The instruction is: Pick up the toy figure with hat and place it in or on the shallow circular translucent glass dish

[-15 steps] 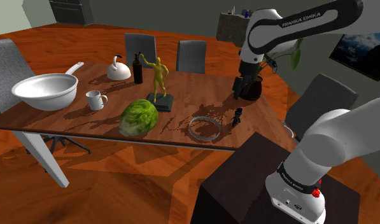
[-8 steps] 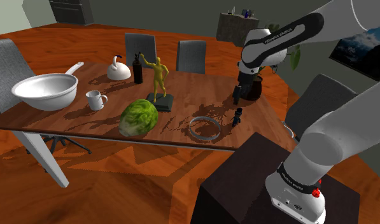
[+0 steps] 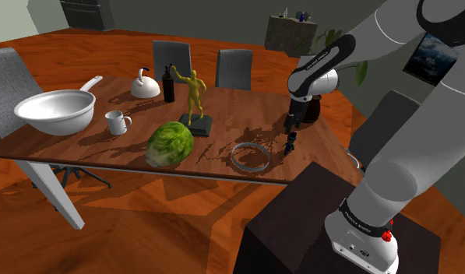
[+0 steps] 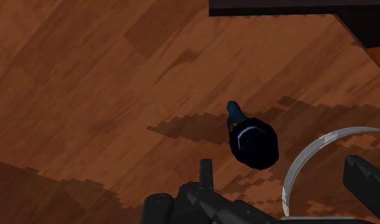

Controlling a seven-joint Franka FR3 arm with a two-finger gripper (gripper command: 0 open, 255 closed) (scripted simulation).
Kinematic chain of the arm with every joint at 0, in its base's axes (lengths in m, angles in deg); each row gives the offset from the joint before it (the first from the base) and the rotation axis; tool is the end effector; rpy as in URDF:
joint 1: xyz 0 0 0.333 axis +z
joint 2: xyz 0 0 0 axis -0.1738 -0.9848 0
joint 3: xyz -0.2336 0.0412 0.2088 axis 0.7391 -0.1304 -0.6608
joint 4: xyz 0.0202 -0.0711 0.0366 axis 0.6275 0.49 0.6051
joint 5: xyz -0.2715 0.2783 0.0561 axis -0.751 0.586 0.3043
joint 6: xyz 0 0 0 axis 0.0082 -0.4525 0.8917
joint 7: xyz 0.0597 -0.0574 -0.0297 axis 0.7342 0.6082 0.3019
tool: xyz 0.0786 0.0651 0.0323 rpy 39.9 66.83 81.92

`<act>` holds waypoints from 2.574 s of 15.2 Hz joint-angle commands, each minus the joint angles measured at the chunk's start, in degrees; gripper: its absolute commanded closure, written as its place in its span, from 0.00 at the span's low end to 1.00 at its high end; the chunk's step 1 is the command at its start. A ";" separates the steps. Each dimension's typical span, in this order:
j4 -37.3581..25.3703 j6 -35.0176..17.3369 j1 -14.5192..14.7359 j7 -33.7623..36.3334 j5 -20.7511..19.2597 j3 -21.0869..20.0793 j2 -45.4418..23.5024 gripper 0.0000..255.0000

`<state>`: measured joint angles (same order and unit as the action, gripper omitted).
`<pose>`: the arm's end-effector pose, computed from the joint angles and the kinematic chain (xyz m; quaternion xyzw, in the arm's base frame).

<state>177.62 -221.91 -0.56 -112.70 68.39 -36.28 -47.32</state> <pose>0.3993 -0.2125 0.2810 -0.9988 -0.0191 0.0433 0.0095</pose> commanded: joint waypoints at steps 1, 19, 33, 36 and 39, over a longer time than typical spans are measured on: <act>-0.64 -1.70 -0.21 -1.14 0.74 0.28 -2.36 0.00; 0.49 -7.27 -0.37 -2.72 2.91 0.00 -6.99 1.00; -0.31 -0.60 -0.25 -0.80 0.08 0.41 -0.86 1.00; -0.84 1.94 -0.28 -0.25 -0.71 0.38 1.23 1.00; -1.50 4.50 -0.33 0.21 -1.37 0.30 3.20 1.00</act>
<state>176.37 -218.42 -0.88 -112.67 67.28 -35.95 -44.89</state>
